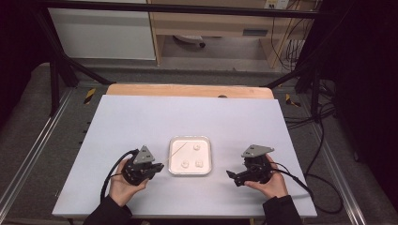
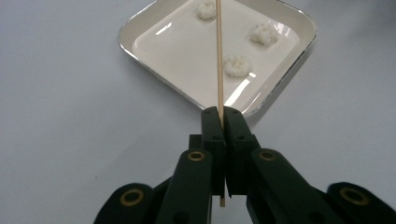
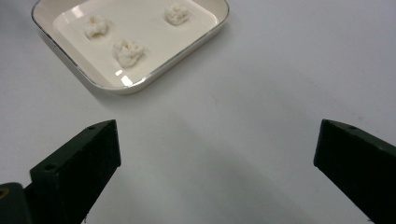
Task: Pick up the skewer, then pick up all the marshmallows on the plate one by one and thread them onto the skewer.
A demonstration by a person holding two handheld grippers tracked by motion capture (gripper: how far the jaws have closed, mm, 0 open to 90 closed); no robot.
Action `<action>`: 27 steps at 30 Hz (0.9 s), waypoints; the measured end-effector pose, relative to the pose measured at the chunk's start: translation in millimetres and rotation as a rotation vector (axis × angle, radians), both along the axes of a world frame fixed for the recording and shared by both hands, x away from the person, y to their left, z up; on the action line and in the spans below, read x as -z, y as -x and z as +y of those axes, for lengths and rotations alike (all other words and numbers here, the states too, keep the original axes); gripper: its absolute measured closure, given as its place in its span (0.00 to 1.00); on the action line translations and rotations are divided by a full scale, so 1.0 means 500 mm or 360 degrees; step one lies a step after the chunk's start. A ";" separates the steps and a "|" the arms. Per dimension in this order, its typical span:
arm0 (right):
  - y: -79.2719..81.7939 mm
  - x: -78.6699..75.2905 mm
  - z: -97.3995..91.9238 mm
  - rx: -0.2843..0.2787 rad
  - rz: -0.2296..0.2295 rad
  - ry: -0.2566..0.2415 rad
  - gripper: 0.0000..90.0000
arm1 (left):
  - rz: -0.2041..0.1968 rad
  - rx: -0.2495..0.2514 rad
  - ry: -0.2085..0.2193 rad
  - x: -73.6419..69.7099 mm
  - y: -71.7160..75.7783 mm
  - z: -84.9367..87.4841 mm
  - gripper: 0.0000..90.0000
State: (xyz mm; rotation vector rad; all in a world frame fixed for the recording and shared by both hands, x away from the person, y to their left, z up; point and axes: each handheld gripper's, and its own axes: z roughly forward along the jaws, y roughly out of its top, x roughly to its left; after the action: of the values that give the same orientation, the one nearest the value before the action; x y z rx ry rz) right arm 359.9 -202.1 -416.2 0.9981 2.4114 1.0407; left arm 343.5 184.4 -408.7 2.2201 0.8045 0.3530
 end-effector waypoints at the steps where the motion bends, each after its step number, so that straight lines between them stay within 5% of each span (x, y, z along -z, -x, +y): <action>1: -0.001 -0.001 0.002 -0.0004 0.0012 -0.0015 0.01 | -0.0005 -0.0005 0.0011 0.002 0.002 0.005 0.98; 17: -0.032 -0.017 0.064 0.0024 0.0023 -0.0171 0.01 | -0.0041 -0.0087 0.0108 0.025 0.026 0.047 0.98; 27: -0.051 -0.010 0.132 -0.0033 0.0017 -0.0164 0.07 | -0.0030 -0.0108 0.0153 0.037 0.032 0.055 0.98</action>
State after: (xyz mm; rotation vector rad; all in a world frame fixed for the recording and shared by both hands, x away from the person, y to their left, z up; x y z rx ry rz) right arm 385.2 -136.3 -411.3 1.0161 2.4030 1.1801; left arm 327.4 211.7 -427.0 2.1013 0.8701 0.3603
